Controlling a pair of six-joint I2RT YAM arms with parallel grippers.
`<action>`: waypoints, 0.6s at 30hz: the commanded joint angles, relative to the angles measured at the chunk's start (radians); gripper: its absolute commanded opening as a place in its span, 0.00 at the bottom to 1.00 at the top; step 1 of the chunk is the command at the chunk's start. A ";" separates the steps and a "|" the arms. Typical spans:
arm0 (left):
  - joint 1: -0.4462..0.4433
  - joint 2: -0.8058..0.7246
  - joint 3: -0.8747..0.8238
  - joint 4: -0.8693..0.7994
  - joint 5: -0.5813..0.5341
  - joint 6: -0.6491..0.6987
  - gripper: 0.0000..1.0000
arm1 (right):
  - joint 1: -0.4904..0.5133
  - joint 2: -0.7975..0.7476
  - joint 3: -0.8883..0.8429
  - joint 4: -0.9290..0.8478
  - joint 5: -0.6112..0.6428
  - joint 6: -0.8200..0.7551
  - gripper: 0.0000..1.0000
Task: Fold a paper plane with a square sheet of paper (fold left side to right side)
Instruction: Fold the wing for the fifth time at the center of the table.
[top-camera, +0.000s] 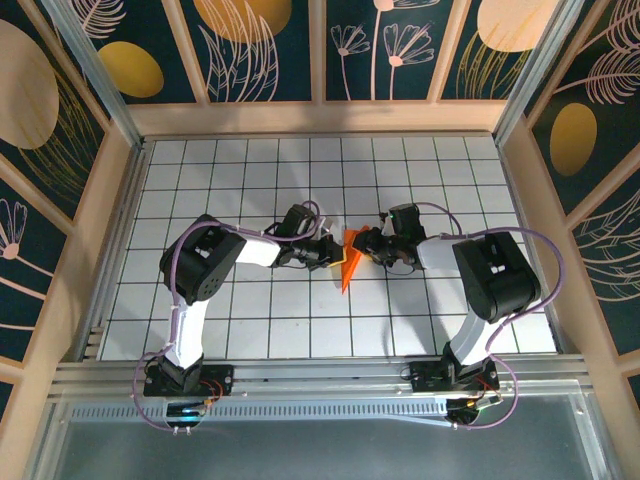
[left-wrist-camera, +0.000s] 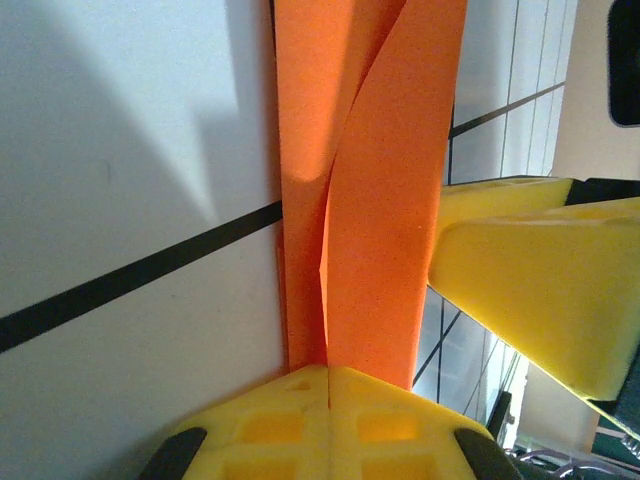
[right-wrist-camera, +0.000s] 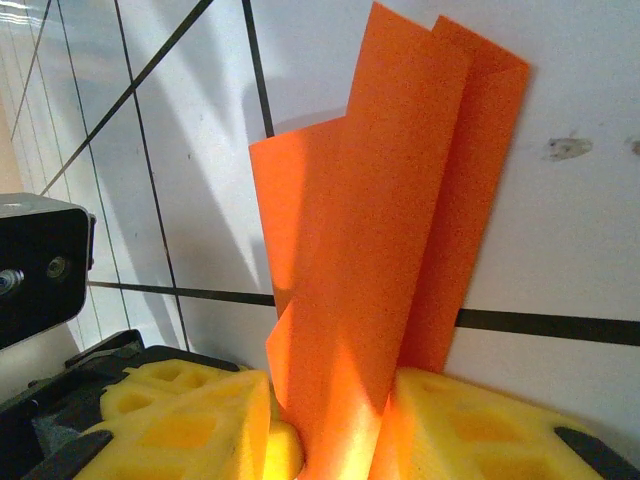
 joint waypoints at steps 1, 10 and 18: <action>0.004 0.034 0.005 -0.113 -0.122 0.061 0.00 | 0.008 -0.036 0.000 -0.021 0.041 -0.025 0.37; 0.004 0.044 0.008 -0.113 -0.129 0.058 0.00 | -0.014 -0.108 -0.004 -0.099 0.091 -0.063 0.38; 0.004 0.046 0.015 -0.119 -0.135 0.060 0.00 | -0.004 -0.106 0.026 -0.093 0.053 -0.089 0.19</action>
